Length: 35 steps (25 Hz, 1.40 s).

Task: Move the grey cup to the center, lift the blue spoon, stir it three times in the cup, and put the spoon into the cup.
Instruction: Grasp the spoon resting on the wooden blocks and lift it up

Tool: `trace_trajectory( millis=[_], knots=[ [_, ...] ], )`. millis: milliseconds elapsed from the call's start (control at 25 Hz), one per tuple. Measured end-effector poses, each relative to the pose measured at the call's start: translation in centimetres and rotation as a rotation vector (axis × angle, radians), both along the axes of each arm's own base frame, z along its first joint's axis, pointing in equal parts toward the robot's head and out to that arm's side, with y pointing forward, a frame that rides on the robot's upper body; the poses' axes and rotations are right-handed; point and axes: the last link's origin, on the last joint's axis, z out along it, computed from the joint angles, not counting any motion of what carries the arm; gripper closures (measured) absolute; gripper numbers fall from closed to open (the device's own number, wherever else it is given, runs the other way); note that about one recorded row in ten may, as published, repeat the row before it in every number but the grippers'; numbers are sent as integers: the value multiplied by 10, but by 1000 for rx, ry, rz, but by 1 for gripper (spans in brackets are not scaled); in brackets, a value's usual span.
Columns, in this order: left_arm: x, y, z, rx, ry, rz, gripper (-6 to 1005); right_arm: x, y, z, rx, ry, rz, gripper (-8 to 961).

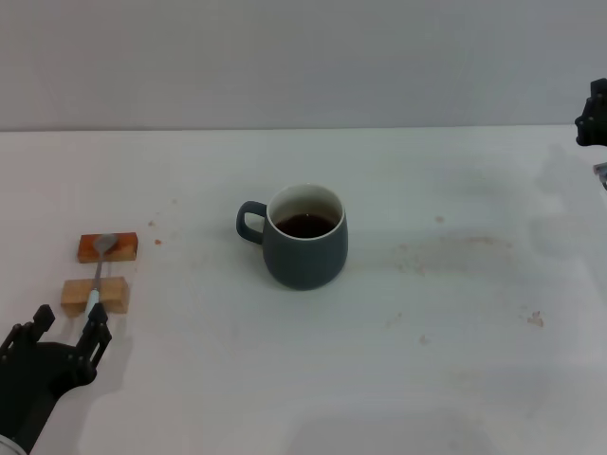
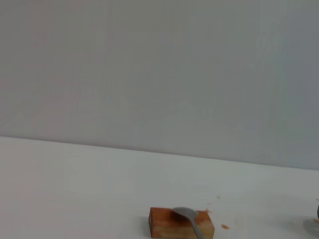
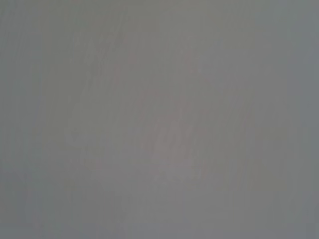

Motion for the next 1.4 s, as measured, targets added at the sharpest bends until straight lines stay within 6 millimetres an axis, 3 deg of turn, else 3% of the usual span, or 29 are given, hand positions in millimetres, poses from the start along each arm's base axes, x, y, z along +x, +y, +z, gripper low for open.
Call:
trace_trajectory(
  millis=[600, 1400],
  knots=[
    [-8, 5, -12, -39, 3, 7, 406, 4, -13, 2, 2, 8, -7, 955],
    [-13, 5, -16, -45, -2, 16, 421, 2, -15, -1, -17, 0, -4, 954]
  ],
)
